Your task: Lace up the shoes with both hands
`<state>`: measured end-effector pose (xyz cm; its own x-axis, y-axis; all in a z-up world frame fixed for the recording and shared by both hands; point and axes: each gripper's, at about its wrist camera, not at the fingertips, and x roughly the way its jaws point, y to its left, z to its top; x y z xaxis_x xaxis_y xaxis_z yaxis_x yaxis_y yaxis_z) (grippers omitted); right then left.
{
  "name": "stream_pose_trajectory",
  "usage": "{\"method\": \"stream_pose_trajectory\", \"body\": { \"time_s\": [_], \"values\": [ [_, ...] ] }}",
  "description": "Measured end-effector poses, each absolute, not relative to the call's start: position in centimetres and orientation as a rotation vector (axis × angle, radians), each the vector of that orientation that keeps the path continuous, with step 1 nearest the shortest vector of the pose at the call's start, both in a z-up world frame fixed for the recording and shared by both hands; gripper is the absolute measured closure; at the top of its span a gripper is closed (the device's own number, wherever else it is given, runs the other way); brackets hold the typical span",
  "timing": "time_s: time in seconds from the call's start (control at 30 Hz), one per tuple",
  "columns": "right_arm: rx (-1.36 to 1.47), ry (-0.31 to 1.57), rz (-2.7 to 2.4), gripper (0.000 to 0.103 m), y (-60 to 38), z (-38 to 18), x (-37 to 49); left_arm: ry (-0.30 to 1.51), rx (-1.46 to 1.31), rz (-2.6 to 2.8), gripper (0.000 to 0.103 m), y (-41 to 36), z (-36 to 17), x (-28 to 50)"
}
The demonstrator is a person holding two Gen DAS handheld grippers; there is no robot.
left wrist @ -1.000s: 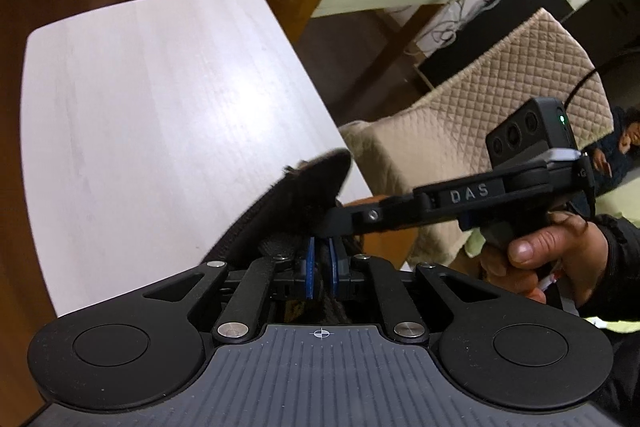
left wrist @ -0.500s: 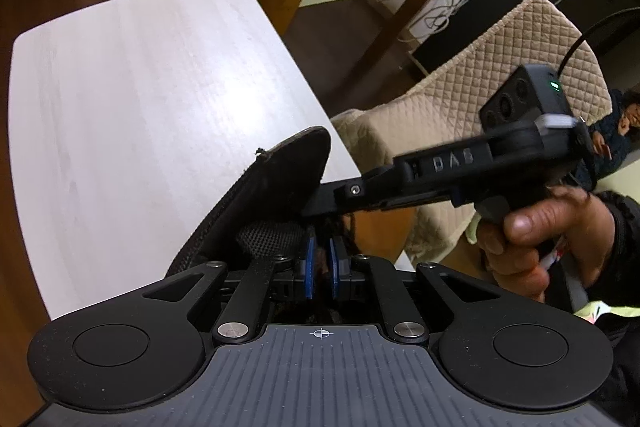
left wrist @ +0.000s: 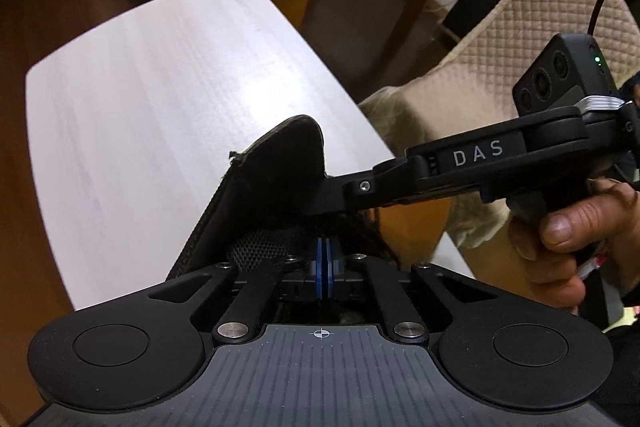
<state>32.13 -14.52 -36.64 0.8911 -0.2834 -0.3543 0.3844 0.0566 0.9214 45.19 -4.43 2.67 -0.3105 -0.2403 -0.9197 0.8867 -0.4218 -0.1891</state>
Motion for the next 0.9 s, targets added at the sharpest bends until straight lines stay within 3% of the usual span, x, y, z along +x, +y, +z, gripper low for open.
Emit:
{"method": "stream_pose_trajectory", "body": {
  "time_s": [0.27, 0.53, 0.6, 0.9],
  "values": [
    [1.46, 0.094, -0.461, 0.092, -15.3, -37.6, 31.6, 0.866, 1.08, -1.818, 0.102, -3.2, 3.1, 45.0],
    [1.466, 0.148, -0.43, 0.093, -15.8, -37.9, 31.4, 0.831, 1.077, -1.817, 0.102, -2.8, 3.2, 44.8],
    [1.455, 0.152, -0.429, 0.098, -15.9, -37.9, 31.5, 0.831, 1.062, -1.818, 0.102, -2.7, 3.2, 44.8],
    [1.439, 0.084, -0.471, 0.1, -15.6, -37.6, 31.3, 0.826, 1.068, -1.799, 0.102, -3.0, 3.3, 44.2]
  ]
}}
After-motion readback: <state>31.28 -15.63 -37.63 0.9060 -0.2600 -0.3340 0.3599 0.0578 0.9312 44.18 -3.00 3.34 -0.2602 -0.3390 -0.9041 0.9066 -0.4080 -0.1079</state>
